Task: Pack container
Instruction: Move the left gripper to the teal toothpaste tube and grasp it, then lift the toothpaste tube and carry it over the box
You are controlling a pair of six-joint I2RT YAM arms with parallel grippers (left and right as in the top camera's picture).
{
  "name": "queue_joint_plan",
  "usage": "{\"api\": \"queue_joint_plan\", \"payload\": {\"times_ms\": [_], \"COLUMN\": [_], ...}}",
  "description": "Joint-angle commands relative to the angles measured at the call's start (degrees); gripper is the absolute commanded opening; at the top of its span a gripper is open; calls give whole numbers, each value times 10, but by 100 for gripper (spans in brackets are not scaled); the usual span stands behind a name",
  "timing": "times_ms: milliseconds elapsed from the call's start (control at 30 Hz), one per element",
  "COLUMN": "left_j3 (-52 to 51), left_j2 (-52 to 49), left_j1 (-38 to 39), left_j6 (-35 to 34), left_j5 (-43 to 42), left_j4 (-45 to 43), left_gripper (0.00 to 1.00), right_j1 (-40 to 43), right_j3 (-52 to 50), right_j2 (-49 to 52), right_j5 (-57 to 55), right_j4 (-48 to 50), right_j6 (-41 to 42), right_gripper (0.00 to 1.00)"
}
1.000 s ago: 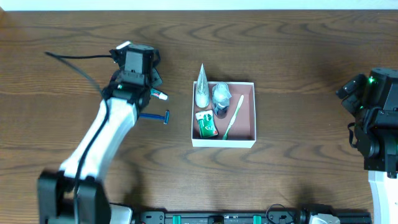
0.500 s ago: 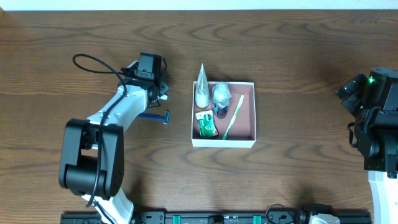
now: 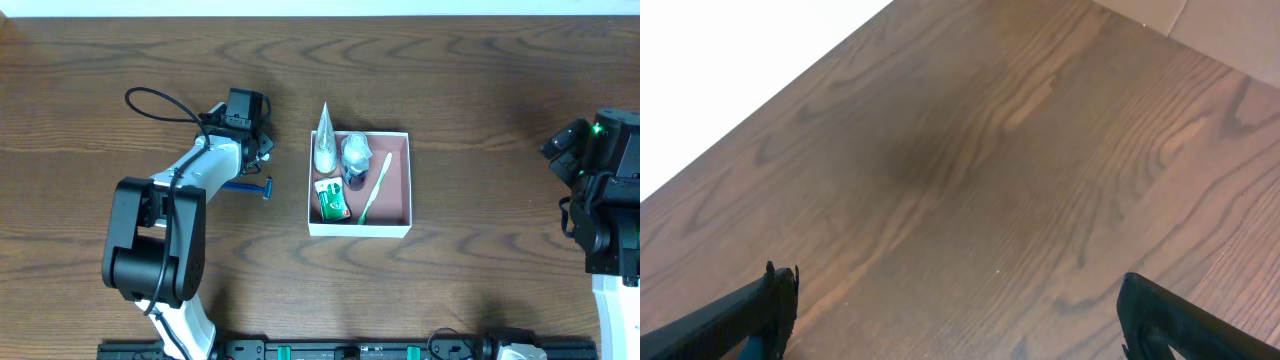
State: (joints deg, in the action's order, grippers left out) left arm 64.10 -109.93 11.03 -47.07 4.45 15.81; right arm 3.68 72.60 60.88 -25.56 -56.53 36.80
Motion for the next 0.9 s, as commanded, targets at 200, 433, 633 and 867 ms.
{"api": "queue_joint_plan", "payload": {"times_ms": [200,433,633,867], "left_j3": [-8,-7,-3,17], "left_j2": [-16,-15,23,150], "left_j1": [-1,-2,-2,-1], "left_j6": [-8,43,154,263], "left_j5": [-11,-11,-11,-11], "left_j4": [31,82,106,139], "left_gripper": [23,21,21,21], "right_j1": [5,5,5,5], "right_j3": [5,5,5,5], "right_j2": [-1,-1,-1,-1], "right_j5": [-12,-12,-12,-12], "right_j4": [-1,-1,-1,-1], "right_j6": [-7,-7,-7,-7], "right_gripper": [99,99,99,99]}}
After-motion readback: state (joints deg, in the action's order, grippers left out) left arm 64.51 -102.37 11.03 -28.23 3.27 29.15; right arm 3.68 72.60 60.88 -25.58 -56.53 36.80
